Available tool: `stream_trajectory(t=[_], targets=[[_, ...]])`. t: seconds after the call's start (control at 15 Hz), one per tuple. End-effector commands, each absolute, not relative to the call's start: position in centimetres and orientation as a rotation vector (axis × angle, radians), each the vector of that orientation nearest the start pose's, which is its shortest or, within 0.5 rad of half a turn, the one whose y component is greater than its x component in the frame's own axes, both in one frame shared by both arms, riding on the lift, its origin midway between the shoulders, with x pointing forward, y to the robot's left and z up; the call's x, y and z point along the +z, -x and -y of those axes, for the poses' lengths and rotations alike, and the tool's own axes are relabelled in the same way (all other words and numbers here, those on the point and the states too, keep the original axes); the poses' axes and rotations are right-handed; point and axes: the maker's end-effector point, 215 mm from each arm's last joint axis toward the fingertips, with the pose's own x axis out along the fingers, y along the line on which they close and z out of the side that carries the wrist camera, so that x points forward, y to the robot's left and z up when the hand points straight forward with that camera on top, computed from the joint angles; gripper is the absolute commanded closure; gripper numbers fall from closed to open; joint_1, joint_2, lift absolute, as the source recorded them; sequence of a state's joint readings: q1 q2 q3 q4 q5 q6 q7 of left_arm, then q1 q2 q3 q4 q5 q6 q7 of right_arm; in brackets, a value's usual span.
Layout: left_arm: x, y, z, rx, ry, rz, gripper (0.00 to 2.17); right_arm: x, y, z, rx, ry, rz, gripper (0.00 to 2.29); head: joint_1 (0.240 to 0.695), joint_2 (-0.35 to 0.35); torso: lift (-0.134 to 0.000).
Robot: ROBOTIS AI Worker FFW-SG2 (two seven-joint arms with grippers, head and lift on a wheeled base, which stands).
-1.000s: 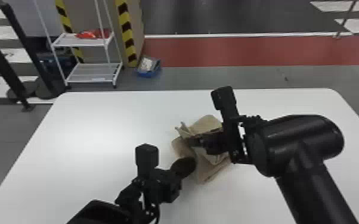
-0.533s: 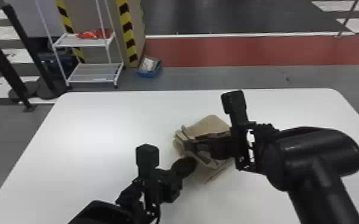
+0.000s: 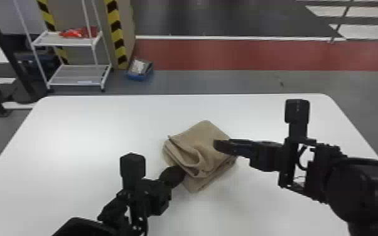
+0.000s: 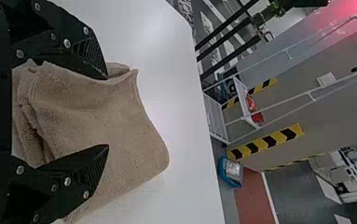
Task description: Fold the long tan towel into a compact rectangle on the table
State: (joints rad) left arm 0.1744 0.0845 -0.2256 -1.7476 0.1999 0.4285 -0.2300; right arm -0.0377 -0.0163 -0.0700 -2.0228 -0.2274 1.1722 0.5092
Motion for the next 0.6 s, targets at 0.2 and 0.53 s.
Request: stream_trajectory(t=[0.2,0.53], targets=[[-45.5,-47.3,-5.4,-0.496,0.164,-0.420,1.95,-39.9,-47.2,16.0,0.562,-0.395,-0.643,2.02,0.695,-0.091,-0.123],[-44.3,-46.1,-5.7,-0.496,0.170,-0.399,1.95,-42.4,-50.6,16.7,0.535,-0.349,-0.629,2.02,0.695,-0.132,-0.123]])
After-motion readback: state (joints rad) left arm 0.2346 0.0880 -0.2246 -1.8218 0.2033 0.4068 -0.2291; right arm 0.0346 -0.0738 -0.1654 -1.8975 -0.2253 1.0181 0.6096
